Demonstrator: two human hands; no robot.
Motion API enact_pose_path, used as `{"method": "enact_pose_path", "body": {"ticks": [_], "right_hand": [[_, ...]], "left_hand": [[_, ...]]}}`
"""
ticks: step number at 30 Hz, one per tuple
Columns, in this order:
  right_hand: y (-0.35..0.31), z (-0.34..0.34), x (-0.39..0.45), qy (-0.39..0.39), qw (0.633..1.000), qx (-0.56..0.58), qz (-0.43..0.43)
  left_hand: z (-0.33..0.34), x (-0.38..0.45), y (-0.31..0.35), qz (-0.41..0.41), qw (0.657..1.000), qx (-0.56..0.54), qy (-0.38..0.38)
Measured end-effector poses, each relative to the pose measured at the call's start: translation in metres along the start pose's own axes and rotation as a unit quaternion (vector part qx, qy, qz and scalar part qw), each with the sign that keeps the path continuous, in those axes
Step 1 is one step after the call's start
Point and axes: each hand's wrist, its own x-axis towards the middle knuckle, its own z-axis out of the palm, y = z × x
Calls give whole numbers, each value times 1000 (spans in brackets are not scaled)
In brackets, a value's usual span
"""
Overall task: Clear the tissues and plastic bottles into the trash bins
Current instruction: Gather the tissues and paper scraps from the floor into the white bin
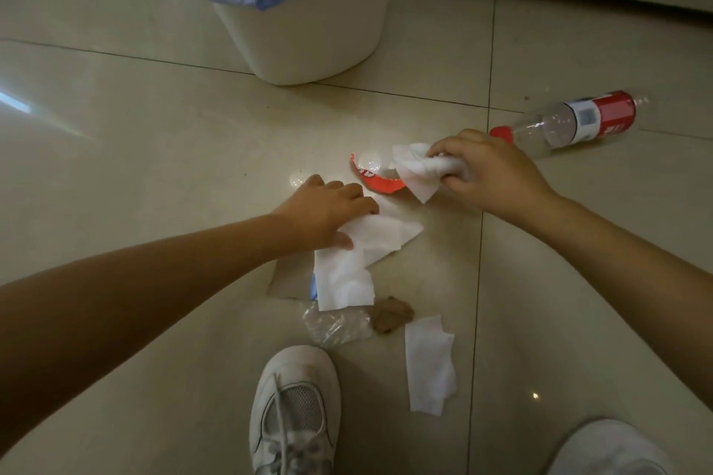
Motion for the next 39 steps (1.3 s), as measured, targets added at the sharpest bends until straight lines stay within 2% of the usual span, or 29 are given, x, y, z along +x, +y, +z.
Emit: {"method": "enact_pose_path", "body": {"ticks": [7,10,14,17,20,25,30,35,39], "right_hand": [[-3,-26,-8,41,999,10,23],[-8,-39,-11,77,995,54,34],[-20,-61,-11,99,975,187,76],[-31,-79,-5,98,950,273,116],[-44,-99,3,104,912,371,138],[-70,-131,16,119,876,453,116],[-105,-170,34,109,847,517,62],[-144,-195,82,155,814,560,31],[-168,-203,127,191,805,562,17]], "left_hand": [[-30,13,-9,-23,992,-63,103],[-51,8,-9,-62,974,-162,146],[-85,-4,-13,-103,923,-330,168],[-111,-12,-18,-113,884,-411,195],[-135,-23,-19,-113,844,-458,255],[-174,-42,-18,-92,795,-495,337],[-212,-56,-24,-85,754,-475,445],[-258,-56,-44,-129,676,-496,530],[-290,-43,-71,-158,617,-512,577]]}}
